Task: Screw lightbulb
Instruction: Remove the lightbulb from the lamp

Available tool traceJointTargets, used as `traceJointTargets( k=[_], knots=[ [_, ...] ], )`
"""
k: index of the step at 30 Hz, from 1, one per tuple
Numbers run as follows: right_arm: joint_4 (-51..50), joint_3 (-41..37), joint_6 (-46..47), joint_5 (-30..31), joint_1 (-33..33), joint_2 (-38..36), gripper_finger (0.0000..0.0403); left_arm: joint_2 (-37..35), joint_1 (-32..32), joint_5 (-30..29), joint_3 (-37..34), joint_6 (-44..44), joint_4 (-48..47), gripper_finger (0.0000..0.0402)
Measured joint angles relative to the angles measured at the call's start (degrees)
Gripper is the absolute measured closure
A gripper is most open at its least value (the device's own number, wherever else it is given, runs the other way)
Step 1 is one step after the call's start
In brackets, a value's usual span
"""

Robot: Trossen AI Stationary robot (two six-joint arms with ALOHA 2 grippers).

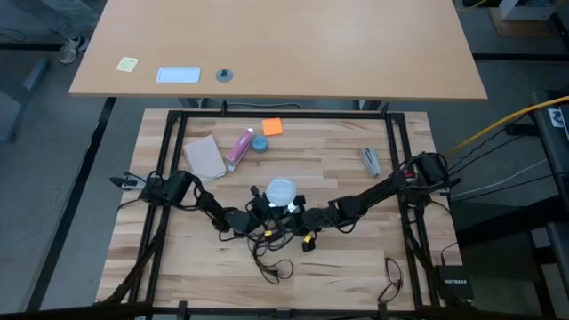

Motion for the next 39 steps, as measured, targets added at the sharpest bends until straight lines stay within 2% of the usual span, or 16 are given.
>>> traceJointTargets(
  k=[5,11,18,24,30,34,36,39],
  knots=[
    [-10.8,0.0,1.2,0.9,0.0,-4.6,0.0398,0.0,-0.1,0.5,-0.6,-0.3,2.4,0.0263],
    [-26.0,0.0,1.5,11.8,0.0,-10.8,0.0398,0.0,-0.3,4.2,-0.6,-4.6,2.3,0.0263],
    [-35.3,0.0,3.9,18.9,0.0,-14.8,0.0398,0.0,1.4,5.2,-0.6,-4.3,2.5,0.0263],
    [-40.9,0.0,6.1,22.4,-2.4,-17.9,0.0398,0.0,6.5,6.4,-0.6,-4.3,2.5,0.0263],
    [-40.7,0.0,6.0,24.4,-10.1,-18.3,0.0398,0.0,14.5,17.7,-0.6,-7.0,1.8,0.0263],
    [-37.9,-0.4,5.7,23.0,-16.6,-18.3,0.0398,0.0,19.8,30.4,-0.6,-10.2,0.0,0.0263],
    [-32.8,-2.3,4.4,20.3,-19.9,-18.3,0.0398,0.0,21.6,37.1,-0.6,-13.0,-0.1,0.0263],
    [-21.6,-7.4,3.0,11.1,-24.3,-18.3,0.0398,0.0,23.1,45.1,-0.6,-15.2,-0.1,0.0263]
  ],
)
